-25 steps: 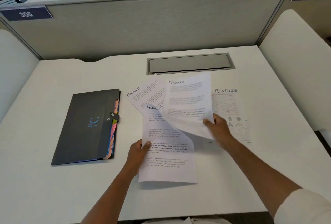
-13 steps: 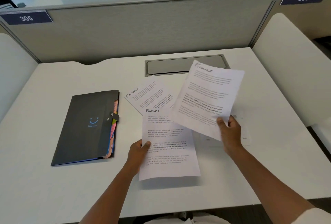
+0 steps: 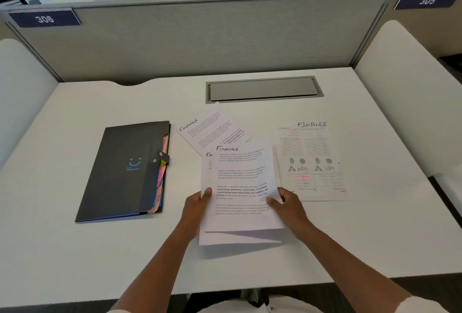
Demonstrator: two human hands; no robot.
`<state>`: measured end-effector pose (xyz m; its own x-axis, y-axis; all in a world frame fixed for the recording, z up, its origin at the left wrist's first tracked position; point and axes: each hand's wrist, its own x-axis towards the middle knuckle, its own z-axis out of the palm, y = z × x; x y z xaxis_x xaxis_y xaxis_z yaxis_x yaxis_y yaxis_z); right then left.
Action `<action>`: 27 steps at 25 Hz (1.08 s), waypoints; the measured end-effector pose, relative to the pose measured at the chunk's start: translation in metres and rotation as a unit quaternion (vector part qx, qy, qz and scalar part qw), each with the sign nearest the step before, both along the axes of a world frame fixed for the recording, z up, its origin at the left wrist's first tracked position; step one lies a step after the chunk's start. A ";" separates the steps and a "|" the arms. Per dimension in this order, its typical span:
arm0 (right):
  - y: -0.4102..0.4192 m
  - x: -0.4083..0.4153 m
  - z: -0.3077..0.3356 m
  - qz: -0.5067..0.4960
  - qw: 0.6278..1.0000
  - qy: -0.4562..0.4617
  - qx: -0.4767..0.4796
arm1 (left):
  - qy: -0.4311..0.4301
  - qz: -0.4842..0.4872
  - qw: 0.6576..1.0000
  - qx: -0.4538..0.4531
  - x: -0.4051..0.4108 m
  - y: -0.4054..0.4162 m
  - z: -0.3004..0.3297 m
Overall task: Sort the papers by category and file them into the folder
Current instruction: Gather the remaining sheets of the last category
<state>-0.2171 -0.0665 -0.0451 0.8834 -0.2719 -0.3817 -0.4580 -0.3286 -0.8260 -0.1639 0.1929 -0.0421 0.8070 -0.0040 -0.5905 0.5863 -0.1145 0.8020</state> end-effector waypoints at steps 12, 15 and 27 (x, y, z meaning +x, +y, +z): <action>-0.008 0.033 0.054 -0.001 0.993 -0.064 0.097 | -0.135 -0.046 0.989 -0.025 0.015 -0.006 0.054; -0.007 0.054 0.083 0.001 0.988 -0.121 0.101 | -0.181 -0.055 0.980 -0.056 0.022 -0.011 0.075; 0.006 0.050 0.093 0.006 0.980 -0.195 0.034 | -0.243 -0.012 0.970 0.002 0.008 -0.019 0.088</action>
